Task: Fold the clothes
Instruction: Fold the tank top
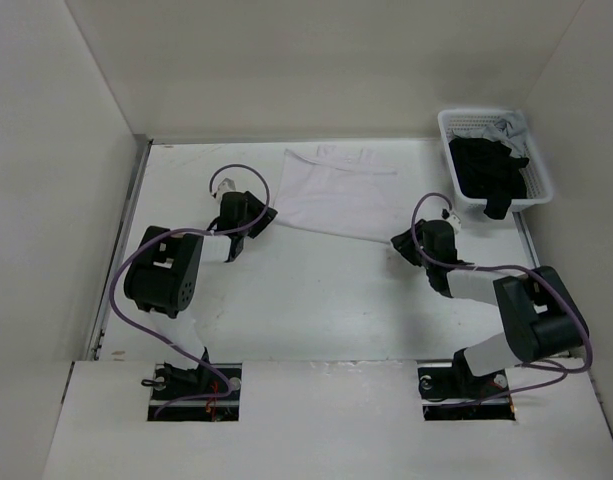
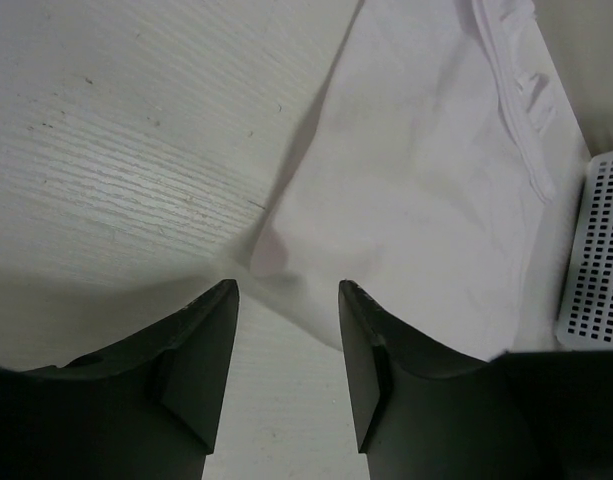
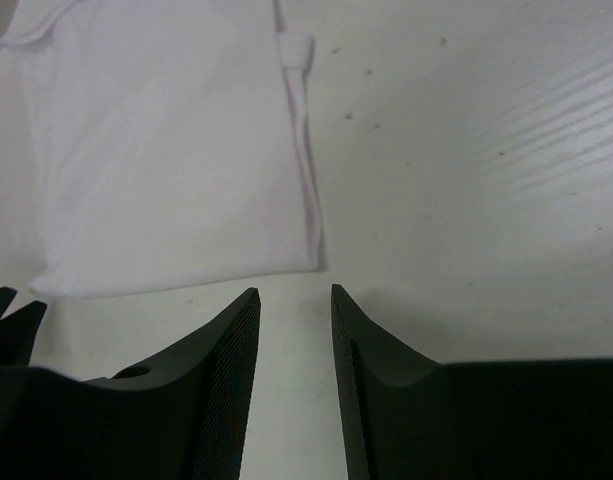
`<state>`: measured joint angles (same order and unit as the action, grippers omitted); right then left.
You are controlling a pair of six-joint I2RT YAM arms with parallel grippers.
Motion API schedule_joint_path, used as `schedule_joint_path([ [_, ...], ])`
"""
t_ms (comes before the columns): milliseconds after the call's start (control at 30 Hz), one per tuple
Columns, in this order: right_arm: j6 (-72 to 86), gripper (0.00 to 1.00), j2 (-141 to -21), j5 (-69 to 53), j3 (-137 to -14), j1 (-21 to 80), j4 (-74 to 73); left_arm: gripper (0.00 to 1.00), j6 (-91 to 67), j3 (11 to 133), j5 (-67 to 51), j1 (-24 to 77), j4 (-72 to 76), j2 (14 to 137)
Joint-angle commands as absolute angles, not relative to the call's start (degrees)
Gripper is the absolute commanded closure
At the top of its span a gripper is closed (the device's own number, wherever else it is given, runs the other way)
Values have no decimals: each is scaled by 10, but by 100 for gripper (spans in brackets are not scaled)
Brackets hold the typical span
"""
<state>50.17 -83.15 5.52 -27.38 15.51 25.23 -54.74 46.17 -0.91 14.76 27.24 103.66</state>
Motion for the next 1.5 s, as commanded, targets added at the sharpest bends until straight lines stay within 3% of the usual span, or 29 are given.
schedule_joint_path([
  [0,512,58,-852,59,-286,150,298,59,-555,461,-21,149,314,1043],
  [367,528,53,-866,52,-300,151,284,82,-553,468,-24,145,297,1059],
  [467,529,53,-874,51,-306,151,282,80,-554,482,-15,144,280,1067],
  [567,533,53,-876,51,-307,151,287,70,-555,484,13,145,263,1062],
  [700,532,53,-879,53,-307,151,291,67,-551,480,26,148,267,1055],
  [1100,531,55,-875,58,-303,154,288,99,-562,488,33,144,285,1072],
  [1367,531,51,-874,56,-304,166,271,100,-567,401,53,134,308,1006],
  [1467,535,58,-889,52,-313,176,271,100,-571,371,47,135,324,998],
])
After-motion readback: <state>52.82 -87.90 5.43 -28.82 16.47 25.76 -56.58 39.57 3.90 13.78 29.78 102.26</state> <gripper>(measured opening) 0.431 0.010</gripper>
